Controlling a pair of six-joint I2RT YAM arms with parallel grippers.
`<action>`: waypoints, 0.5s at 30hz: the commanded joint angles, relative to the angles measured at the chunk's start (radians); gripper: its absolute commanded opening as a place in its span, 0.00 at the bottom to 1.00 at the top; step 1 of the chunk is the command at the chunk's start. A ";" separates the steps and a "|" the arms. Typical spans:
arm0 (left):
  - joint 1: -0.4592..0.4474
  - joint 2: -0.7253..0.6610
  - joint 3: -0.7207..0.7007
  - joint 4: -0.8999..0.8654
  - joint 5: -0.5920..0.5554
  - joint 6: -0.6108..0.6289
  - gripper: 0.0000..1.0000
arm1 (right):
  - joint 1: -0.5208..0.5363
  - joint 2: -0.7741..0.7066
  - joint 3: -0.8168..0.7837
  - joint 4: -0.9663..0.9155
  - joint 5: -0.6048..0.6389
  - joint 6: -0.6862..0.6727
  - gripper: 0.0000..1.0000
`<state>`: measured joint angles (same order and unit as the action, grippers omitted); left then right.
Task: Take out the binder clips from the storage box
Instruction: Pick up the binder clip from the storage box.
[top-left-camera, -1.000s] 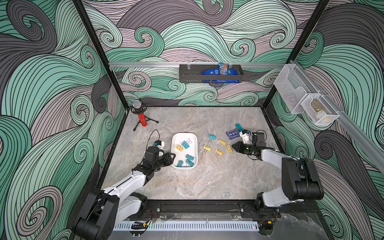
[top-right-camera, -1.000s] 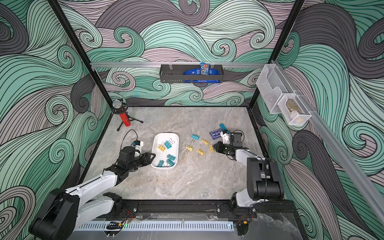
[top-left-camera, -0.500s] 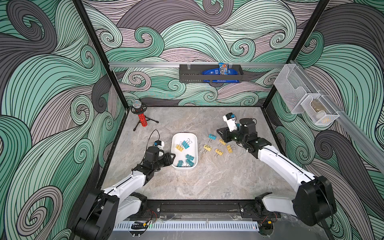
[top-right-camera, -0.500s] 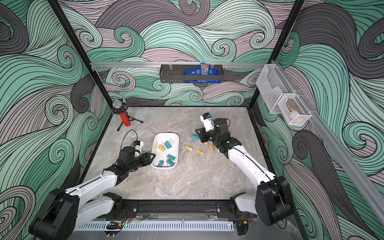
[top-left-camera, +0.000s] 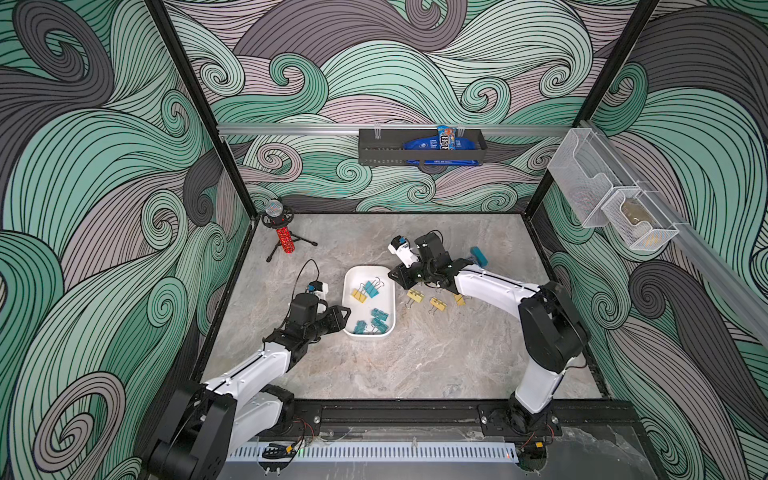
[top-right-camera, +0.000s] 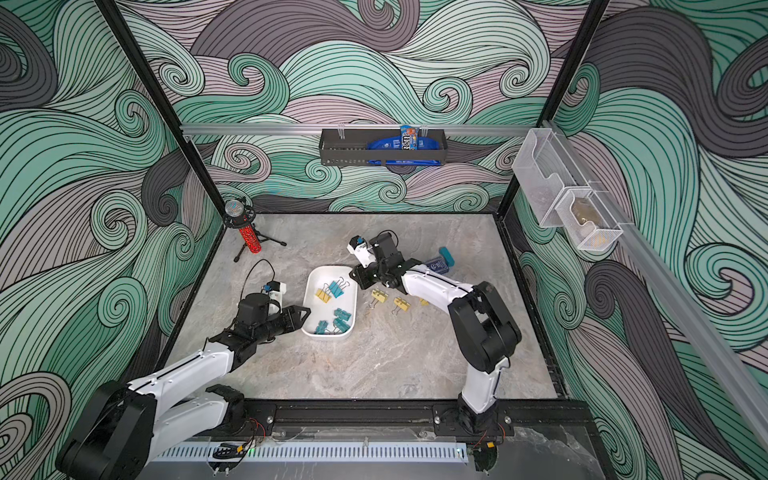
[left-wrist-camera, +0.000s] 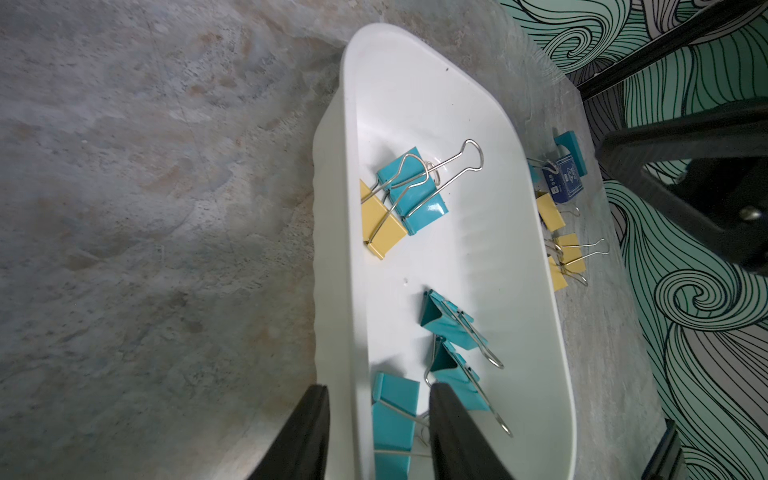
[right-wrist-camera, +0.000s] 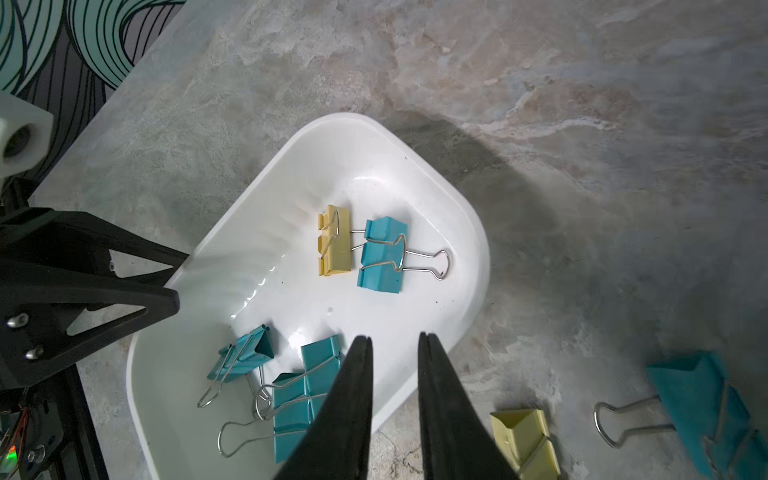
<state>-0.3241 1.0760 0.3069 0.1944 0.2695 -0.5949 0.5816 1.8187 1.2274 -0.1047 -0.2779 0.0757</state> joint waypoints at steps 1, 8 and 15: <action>-0.005 0.003 0.020 -0.003 -0.004 0.008 0.43 | 0.016 0.033 0.050 -0.003 -0.023 -0.016 0.23; -0.006 -0.007 0.018 -0.001 -0.004 0.009 0.43 | 0.035 0.124 0.093 -0.002 -0.021 -0.012 0.24; -0.005 -0.006 0.015 -0.003 -0.001 0.007 0.43 | 0.050 0.180 0.127 -0.002 -0.017 -0.009 0.24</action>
<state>-0.3241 1.0760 0.3069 0.1947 0.2695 -0.5949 0.6197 1.9862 1.3293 -0.1043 -0.2893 0.0692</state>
